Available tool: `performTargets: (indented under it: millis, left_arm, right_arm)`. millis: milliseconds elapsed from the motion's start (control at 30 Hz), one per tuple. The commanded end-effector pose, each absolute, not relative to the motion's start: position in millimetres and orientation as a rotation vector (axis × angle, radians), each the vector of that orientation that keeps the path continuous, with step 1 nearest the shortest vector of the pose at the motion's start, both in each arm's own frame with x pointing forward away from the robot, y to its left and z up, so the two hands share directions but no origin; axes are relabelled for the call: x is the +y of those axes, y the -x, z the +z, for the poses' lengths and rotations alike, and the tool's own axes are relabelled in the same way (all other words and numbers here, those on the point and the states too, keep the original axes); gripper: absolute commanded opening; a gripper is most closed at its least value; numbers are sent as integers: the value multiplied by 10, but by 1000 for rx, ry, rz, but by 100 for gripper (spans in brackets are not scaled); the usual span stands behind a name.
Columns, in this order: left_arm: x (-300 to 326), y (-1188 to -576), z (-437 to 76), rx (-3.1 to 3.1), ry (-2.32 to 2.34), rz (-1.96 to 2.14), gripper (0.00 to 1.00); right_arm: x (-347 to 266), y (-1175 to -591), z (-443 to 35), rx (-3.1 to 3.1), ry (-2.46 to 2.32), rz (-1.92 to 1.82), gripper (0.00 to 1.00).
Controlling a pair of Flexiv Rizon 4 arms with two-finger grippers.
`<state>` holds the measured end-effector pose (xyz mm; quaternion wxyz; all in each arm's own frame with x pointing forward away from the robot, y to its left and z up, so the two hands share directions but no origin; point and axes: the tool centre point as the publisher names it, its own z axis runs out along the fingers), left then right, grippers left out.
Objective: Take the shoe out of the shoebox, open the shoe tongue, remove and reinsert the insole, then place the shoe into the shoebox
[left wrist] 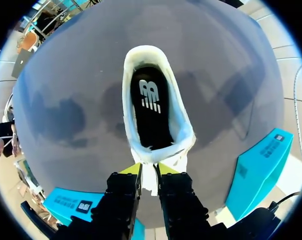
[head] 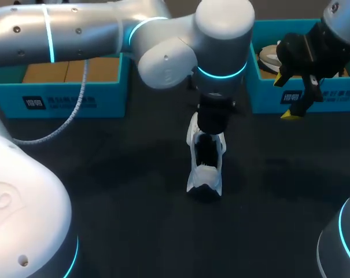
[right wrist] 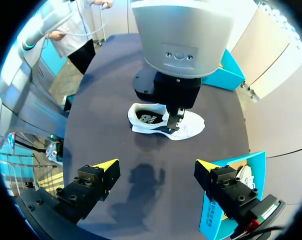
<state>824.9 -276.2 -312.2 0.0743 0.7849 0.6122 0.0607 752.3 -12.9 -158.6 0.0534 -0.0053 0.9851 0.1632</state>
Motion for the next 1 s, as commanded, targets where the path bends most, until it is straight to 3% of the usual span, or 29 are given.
performTargets:
  millis: [33, 1000]
  left_arm:
    - [-2654, -8232, -3086, 1833, -2348, 181, 19]
    - [-2483, -7977, -3213, 2059, -2148, 203, 21]
  right_arm:
    - [-122, -7534, -1592, 2996, 16, 492, 100]
    - [-122, -7534, -1592, 2996, 16, 492, 100]
